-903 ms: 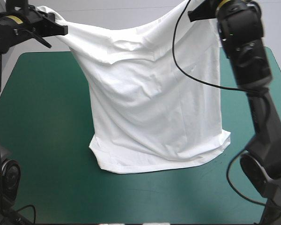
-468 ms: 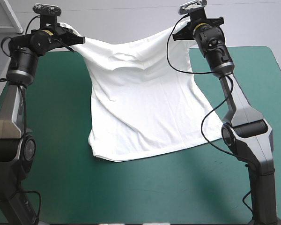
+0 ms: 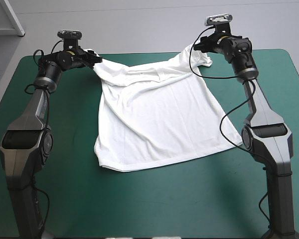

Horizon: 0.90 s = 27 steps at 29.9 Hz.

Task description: Fold the cloth

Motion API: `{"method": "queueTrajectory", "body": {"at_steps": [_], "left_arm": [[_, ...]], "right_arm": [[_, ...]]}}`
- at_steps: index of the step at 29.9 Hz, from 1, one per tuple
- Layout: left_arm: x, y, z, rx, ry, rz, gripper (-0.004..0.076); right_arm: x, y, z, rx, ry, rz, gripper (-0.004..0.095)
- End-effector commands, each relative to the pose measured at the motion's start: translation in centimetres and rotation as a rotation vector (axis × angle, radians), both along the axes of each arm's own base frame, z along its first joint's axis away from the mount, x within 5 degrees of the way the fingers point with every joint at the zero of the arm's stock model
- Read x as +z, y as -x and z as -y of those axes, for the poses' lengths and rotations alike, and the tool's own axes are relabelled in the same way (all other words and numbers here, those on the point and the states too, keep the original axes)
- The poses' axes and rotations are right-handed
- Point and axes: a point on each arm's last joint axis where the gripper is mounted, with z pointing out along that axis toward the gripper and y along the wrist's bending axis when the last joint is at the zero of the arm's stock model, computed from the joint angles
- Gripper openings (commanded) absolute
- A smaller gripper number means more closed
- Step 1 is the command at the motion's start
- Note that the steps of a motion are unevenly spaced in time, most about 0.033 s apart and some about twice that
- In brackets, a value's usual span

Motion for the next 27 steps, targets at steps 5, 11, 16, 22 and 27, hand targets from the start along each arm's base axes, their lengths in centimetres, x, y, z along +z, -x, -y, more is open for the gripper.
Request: {"method": "queueTrajectory", "body": {"at_steps": [5,11,16,22,27], "left_arm": [[7.7,3.0,0.0,-0.038,-0.074,0.154,0.0525],[11.8,7.1,0.3,-0.094,-0.065,0.078,0.0294],[12.7,10.2,0.5,-0.162,-0.087,-0.087,0.0021],[13.5,13.6,0.6,-0.219,-0.093,-0.266,0.0019],[15.5,17.2,0.3,-0.181,-0.098,-0.245,0.0019]], "right_arm": [[5.7,3.2,2.7,-0.03,0.114,-0.049,0.0601],[8.5,6.1,3.6,-0.057,0.177,-0.139,0.0294],[13.4,9.7,3.9,-0.061,0.154,-0.072,-0.0012],[17.5,13.8,3.8,-0.033,0.11,-0.014,-0.0017],[14.9,16.3,3.7,0.018,0.118,-0.197,-0.0017]]}}
